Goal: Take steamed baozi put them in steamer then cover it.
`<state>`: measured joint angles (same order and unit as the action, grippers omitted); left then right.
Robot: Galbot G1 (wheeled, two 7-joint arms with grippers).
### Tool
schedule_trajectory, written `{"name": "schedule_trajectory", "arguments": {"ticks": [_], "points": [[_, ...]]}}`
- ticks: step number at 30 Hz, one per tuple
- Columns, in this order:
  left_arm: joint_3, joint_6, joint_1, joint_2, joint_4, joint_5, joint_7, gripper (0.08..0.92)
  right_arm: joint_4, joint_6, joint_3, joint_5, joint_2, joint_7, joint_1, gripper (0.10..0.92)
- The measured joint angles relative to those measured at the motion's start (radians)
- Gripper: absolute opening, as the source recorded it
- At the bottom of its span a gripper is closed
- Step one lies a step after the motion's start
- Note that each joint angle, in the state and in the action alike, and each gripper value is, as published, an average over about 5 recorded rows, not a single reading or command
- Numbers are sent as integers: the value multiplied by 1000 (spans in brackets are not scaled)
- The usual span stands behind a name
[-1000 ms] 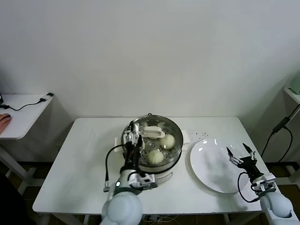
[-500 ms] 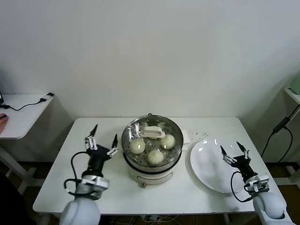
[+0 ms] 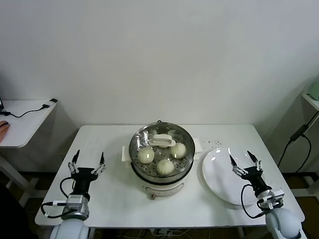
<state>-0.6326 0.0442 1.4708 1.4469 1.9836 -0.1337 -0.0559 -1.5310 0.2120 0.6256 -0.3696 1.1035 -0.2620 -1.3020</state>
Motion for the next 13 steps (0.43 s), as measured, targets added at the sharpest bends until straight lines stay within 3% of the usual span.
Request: {"name": "schedule_trajectory", "arguments": {"ticks": [13], "points": [[-55, -53, 28, 26, -36, 89, 32, 823, -48, 4, 3, -14, 3, -2, -38, 823]]}}
